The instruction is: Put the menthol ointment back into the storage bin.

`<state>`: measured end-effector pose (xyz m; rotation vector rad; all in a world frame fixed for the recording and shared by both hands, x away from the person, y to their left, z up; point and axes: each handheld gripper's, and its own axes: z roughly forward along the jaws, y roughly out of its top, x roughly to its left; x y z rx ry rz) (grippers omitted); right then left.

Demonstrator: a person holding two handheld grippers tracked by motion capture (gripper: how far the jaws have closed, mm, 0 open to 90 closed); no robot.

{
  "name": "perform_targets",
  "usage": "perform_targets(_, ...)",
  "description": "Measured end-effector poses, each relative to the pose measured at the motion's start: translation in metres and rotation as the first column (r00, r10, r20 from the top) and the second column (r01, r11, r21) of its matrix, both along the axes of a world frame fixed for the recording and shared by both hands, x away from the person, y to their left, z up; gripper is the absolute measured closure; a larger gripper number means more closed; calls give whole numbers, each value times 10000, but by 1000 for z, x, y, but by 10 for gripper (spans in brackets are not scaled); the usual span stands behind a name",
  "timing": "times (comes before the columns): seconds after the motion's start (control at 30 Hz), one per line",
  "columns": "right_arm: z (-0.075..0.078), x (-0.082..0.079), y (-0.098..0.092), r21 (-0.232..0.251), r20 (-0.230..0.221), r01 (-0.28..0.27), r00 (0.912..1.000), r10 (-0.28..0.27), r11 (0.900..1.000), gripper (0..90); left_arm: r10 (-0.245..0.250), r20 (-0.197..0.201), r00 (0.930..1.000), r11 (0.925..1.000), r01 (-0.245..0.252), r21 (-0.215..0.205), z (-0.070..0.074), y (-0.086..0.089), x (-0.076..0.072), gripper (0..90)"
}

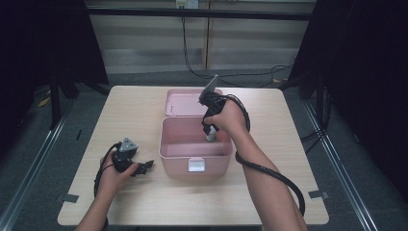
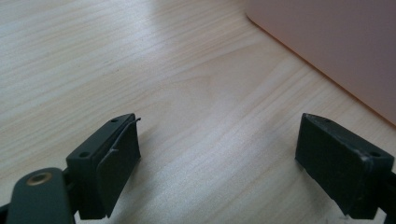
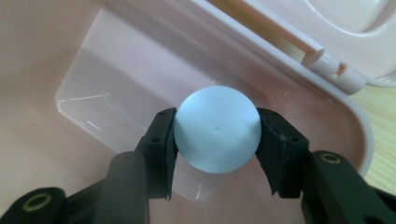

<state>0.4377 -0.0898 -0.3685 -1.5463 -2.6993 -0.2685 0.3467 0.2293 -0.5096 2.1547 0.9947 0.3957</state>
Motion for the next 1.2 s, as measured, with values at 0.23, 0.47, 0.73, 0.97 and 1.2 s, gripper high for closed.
perform_targets(0.23, -2, 2, 2, 73, 153, 204, 9997, -205, 9998, 507, -18, 0, 10000, 10000, 18, -3, 0, 0, 0, 130)
perform_targets(0.47, -9, 4, 4, 107, 47, 418, 9991, -418, 9991, 507, -17, -3, 10000, 10000, 17, -12, 0, 0, 0, 130)
perform_targets(0.73, -16, 7, 7, 37, -7, 736, 9973, -736, 9973, 507, -29, 6, 10000, 10000, 29, -4, 0, 0, 0, 130)
perform_targets(0.97, -21, 9, 9, -47, -52, 847, 9964, -848, 9964, 507, -29, 6, 10000, 10000, 29, -1, 0, 0, 0, 130)
perform_targets(1.2, -26, 11, 12, -176, -99, 911, 9958, -913, 9957, 507, -33, 3, 10000, 10000, 33, -3, 0, 0, 0, 130)
